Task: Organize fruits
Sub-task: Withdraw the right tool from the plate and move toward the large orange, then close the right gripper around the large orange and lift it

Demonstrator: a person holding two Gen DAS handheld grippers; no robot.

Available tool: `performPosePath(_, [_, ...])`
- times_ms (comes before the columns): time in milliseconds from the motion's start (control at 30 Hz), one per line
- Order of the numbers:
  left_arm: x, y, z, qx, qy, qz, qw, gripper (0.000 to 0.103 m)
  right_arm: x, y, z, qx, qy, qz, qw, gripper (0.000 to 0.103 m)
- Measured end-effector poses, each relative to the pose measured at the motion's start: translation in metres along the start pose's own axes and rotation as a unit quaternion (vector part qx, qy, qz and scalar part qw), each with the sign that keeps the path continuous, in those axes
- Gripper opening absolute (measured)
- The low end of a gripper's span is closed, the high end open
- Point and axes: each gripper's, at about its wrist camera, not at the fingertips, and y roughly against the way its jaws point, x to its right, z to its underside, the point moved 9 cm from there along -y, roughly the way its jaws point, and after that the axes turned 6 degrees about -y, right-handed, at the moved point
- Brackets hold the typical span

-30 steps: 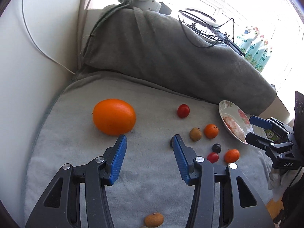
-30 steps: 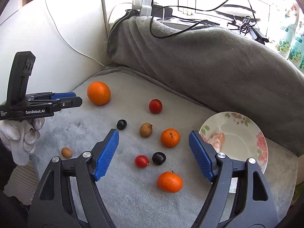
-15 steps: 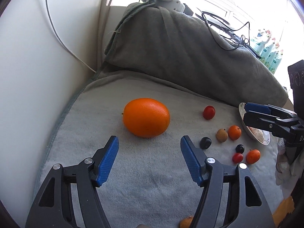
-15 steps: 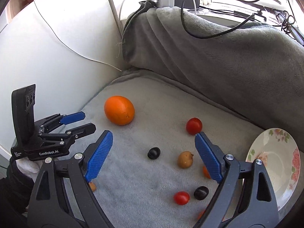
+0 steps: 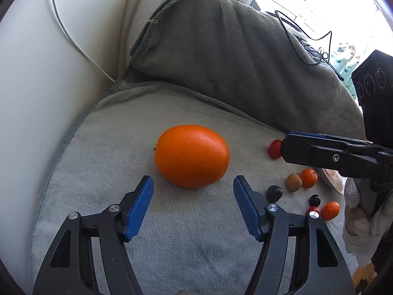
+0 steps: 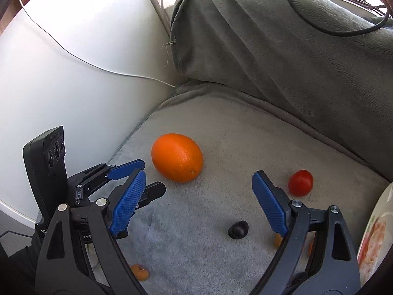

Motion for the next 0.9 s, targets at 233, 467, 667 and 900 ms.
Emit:
performPosePath(233, [-0.008,-0.004,-0.002,0.002,0.017,0.011,0.9998,0.067,-0.009,-0.025,-0.007,-0.025,-0.017,-0.026,0.999,0.091])
performPosePath(467, [-0.013,-0.008,-0.001,-0.002,0.032,0.028,0.9991,0.067,-0.015,-0.05,-0.009,-0.046,-0.027,-0.038,0.998,0.091])
performPosePath(667, [-0.013,-0.012,-0.002,-0.007,0.037,0.042,0.9984,0.067,-0.017,-0.068,-0.012,-0.056,-0.033,-0.044,0.997,0.091])
performPosePath(900, [-0.013,-0.013,-0.004,-0.01,0.043,0.056,0.9974,0.067,-0.019,-0.078,-0.011,-0.062,-0.036,-0.05,0.996,0.09])
